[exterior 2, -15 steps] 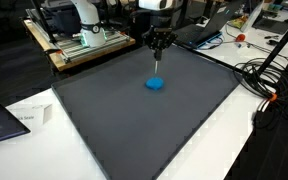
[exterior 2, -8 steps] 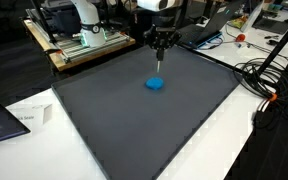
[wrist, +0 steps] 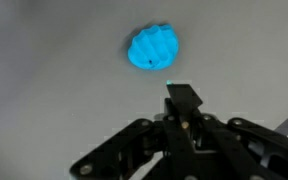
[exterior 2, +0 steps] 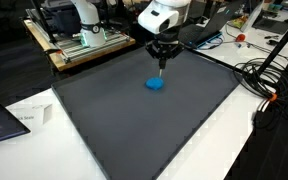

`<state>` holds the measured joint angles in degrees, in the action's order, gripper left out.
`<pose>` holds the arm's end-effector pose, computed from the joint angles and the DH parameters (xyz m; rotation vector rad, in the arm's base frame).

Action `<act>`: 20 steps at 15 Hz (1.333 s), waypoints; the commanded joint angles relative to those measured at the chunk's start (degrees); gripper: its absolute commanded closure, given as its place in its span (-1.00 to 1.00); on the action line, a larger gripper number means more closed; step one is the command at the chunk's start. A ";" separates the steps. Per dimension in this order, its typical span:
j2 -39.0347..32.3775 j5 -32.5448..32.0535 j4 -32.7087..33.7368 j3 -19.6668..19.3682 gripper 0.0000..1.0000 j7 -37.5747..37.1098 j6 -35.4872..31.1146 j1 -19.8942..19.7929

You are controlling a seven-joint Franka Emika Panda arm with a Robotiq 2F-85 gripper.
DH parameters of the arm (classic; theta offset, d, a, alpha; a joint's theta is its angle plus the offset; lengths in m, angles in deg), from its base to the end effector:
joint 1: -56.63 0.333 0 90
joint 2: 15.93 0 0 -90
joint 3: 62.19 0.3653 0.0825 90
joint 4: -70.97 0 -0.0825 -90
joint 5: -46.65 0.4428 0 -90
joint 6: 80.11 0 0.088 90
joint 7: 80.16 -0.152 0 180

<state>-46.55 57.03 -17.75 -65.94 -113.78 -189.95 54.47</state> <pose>0.7446 -0.0509 0.2975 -2.8235 1.1265 0.2902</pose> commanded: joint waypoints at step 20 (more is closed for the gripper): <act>-19.24 20.13 19.11 3.51 0.94 18.91 9.41 -14.74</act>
<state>-64.76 73.37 0.67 -64.39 -99.11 -180.39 42.69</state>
